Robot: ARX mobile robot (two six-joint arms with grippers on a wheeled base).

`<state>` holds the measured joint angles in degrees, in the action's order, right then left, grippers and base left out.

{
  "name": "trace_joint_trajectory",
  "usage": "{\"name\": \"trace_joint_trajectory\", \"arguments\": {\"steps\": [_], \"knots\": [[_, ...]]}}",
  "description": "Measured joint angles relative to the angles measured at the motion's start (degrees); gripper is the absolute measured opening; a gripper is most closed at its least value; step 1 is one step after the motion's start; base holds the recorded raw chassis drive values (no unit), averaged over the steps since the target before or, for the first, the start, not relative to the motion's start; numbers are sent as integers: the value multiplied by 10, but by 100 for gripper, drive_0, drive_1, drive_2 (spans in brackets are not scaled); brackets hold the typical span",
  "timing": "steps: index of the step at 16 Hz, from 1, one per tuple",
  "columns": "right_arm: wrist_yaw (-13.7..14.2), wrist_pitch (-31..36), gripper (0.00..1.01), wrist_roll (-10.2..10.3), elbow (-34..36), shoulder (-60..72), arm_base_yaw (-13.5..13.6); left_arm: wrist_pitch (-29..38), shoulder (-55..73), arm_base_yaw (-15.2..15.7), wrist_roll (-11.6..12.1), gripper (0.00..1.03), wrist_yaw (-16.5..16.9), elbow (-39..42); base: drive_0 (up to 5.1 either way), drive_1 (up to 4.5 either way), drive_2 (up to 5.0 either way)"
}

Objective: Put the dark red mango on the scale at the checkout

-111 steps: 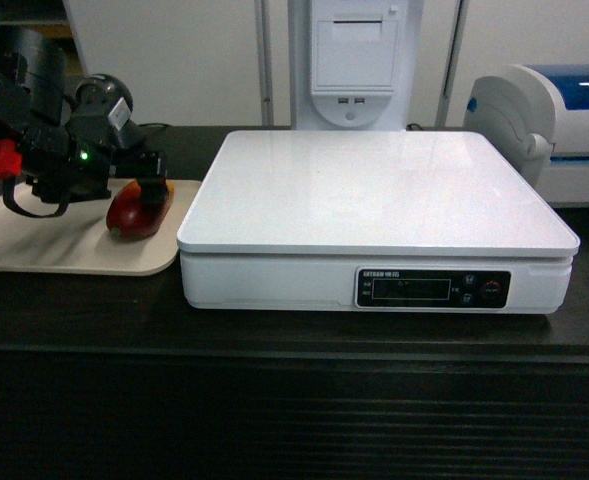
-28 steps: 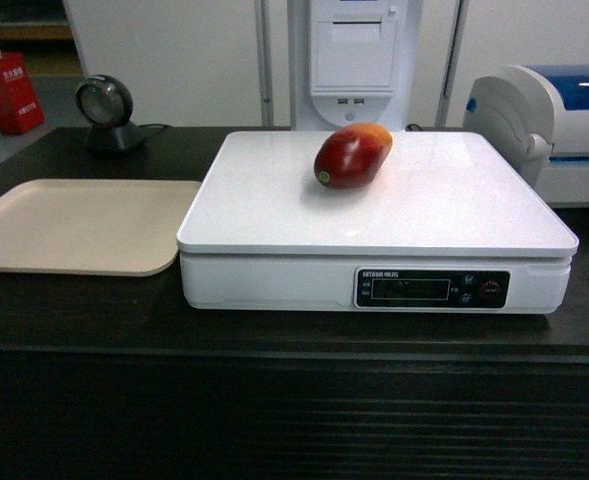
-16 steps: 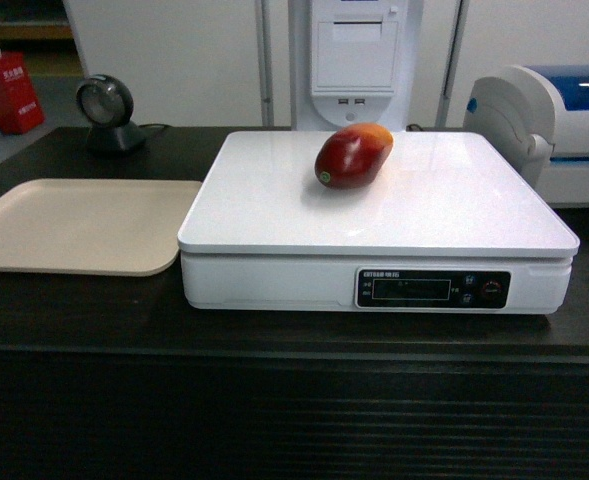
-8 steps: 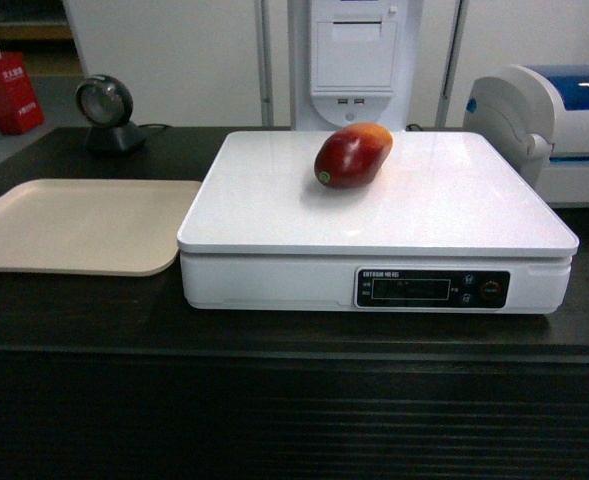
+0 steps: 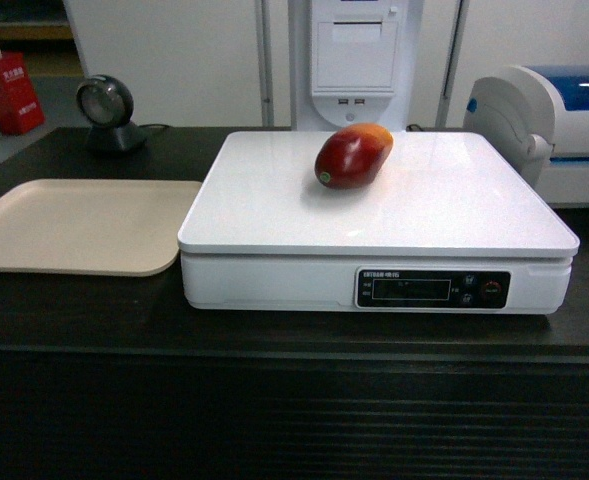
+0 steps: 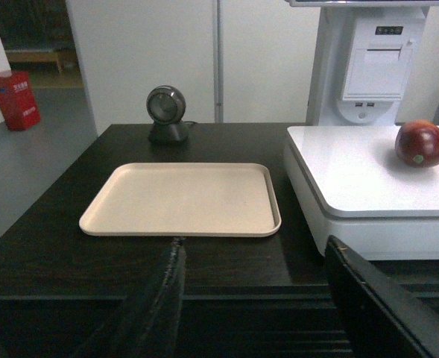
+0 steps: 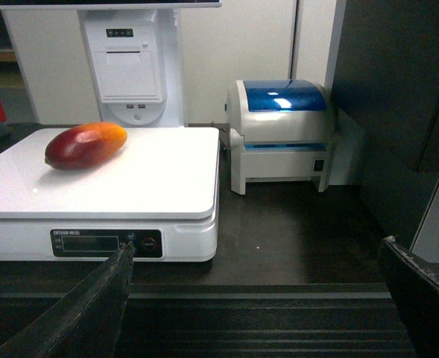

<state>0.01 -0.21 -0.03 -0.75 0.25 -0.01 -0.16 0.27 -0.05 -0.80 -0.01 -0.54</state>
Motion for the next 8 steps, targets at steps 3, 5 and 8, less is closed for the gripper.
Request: {"name": "trace_joint_trajectory", "arguments": {"steps": [3, 5, 8], "knots": [[0, 0, 98, 0, 0, 0, 0, 0, 0, 0, 0, 90, 0, 0, 0, 0, 0], [0, 0, 98, 0, 0, 0, 0, 0, 0, 0, 0, 95, 0, 0, 0, 0, 0], [0, 0, 98, 0, 0, 0, 0, 0, 0, 0, 0, 100, 0, 0, 0, 0, 0]]}}
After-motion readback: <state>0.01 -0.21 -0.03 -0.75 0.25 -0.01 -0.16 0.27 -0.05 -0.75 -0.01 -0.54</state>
